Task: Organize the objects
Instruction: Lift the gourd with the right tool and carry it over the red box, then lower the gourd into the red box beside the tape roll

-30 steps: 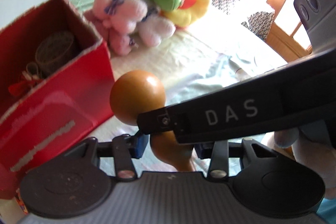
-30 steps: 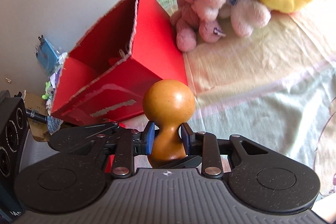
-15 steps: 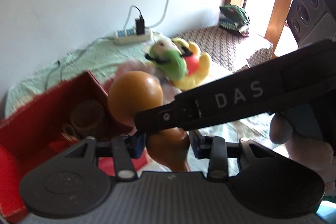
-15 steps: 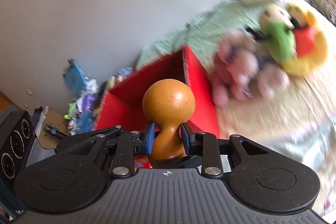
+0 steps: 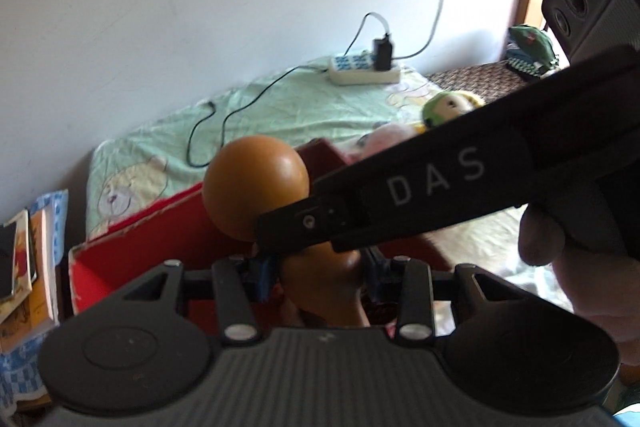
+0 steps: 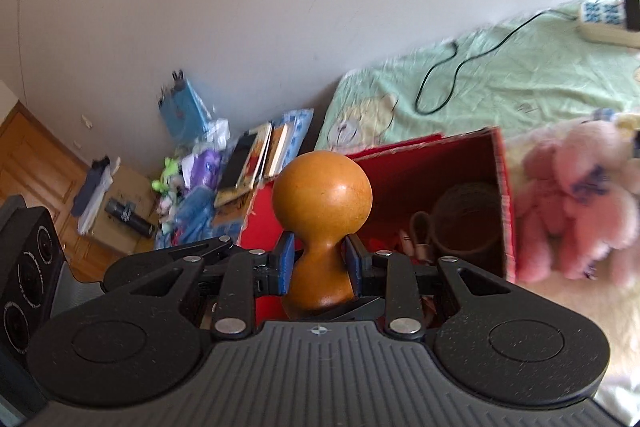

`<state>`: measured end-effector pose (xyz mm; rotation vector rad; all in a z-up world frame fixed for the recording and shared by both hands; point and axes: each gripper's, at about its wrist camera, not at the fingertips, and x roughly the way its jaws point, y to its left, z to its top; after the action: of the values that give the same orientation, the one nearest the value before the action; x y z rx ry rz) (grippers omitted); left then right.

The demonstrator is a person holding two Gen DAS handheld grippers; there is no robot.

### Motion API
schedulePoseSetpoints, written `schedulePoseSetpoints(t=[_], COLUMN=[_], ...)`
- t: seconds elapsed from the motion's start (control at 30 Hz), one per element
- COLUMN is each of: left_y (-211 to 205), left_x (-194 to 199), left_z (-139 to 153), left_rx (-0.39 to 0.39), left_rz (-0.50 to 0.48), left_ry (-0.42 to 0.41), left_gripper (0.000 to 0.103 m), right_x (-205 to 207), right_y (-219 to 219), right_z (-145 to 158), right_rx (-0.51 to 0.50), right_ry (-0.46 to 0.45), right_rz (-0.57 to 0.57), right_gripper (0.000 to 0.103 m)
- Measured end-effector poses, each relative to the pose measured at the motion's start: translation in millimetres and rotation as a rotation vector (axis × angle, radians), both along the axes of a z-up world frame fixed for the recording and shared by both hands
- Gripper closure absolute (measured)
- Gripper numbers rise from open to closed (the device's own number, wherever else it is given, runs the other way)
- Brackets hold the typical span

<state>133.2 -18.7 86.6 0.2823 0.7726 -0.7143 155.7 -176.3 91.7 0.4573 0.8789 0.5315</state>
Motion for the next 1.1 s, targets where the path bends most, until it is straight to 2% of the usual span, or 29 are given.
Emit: schedulePoseSetpoints(t=[0.43, 0.6, 0.73, 0.9, 0.97, 1.1], left_y=[13.5, 8.0, 5.7, 2.1, 0.0, -2.4], left_x=[57.6, 70.1, 80.2, 86.3, 86.0, 83.1], left_z=[-66.3, -83.5, -89.5, -91.7, -92.4, -92.3], left_rx=[0.079, 0.124, 0.130, 0.159, 0.176, 0.220], left_rz=[0.076, 0.077, 0.074, 0.073, 0.073, 0.065], left_ry=[0.163, 0.189, 0.225, 0.240, 0.246, 0.211], left_gripper=[0.064, 0.060, 0.061, 0.050, 0.049, 0.038], right_x=[51.6, 63.7, 69.8, 77.1, 79.5, 80.5], right_y=[39.0, 40.9, 42.0, 43.8, 44.2, 46.7], right_z=[-57.1, -71.9, -79.7, -92.1, -95.5, -98.2], right_rx=[-0.104, -0.116, -0.138, -0.180, -0.174, -0.193], right_ry=[0.144, 0.191, 0.208, 0.252, 0.275, 0.290], right_rz=[0.103, 0.110, 0.107, 0.102, 0.100, 0.105], right_gripper=[0.073, 0.073, 0.073, 0.073, 0.073, 0.074])
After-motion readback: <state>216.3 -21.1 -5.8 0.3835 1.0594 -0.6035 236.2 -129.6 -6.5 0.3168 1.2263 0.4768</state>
